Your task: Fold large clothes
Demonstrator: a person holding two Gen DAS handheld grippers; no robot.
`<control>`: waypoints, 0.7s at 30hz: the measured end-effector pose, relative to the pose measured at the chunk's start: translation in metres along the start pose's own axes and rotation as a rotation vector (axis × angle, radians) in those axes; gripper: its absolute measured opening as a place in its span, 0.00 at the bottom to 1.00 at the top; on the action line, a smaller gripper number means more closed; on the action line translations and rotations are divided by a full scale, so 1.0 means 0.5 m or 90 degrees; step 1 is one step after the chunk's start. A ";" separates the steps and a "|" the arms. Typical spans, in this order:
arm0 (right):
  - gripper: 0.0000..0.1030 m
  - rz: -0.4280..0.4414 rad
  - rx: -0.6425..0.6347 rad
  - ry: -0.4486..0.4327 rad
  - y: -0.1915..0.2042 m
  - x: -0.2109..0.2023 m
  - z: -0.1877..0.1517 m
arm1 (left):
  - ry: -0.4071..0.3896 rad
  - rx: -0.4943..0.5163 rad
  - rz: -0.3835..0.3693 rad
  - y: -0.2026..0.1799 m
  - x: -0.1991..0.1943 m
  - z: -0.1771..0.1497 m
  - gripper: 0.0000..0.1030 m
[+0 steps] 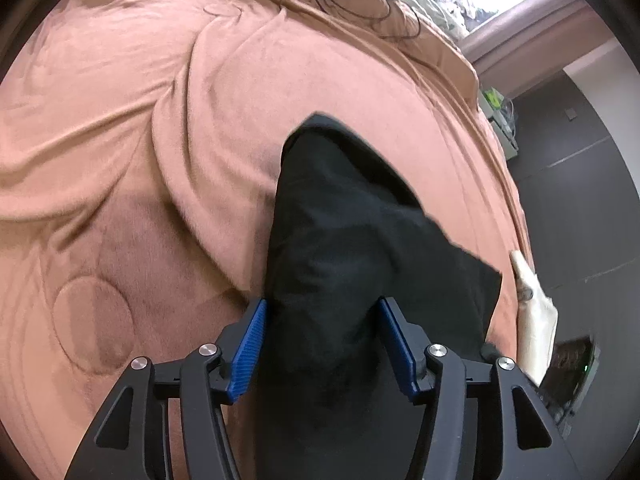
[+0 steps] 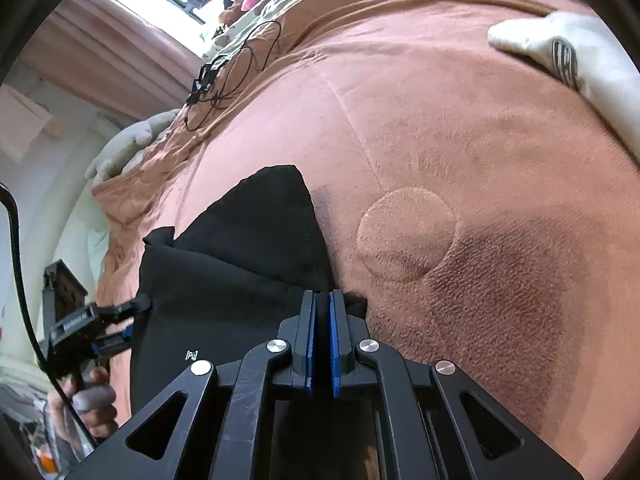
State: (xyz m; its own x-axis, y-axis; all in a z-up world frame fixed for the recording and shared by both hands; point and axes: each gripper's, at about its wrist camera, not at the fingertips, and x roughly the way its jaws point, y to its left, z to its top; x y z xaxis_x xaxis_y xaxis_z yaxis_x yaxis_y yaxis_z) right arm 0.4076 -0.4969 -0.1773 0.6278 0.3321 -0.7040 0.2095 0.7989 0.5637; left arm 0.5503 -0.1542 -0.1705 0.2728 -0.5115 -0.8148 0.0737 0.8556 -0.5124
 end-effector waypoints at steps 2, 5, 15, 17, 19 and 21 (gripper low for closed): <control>0.04 -0.012 -0.009 -0.001 0.004 -0.005 -0.003 | -0.003 0.000 0.004 -0.006 0.003 0.016 0.57; 0.04 -0.013 -0.006 0.001 0.001 -0.004 -0.004 | 0.002 0.016 0.021 -0.025 0.018 0.036 0.63; 0.05 -0.003 0.002 0.007 -0.002 -0.003 0.000 | -0.001 0.036 0.059 -0.033 0.079 0.061 0.70; 0.09 0.005 -0.004 0.006 0.002 -0.009 0.004 | -0.002 0.037 0.064 -0.033 0.086 0.060 0.70; 0.27 0.018 -0.007 -0.008 0.001 -0.024 0.009 | 0.000 0.035 0.064 -0.033 0.087 0.062 0.70; 0.69 0.038 0.020 -0.020 -0.016 -0.041 0.011 | 0.002 0.039 0.065 -0.037 0.085 0.063 0.67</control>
State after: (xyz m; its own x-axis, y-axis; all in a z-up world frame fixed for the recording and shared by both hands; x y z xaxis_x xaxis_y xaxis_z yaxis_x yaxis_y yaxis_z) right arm 0.3973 -0.5130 -0.1649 0.6626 0.3633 -0.6550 0.1939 0.7615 0.6185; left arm 0.5909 -0.1892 -0.1872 0.2787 -0.4219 -0.8627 0.1044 0.9063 -0.4095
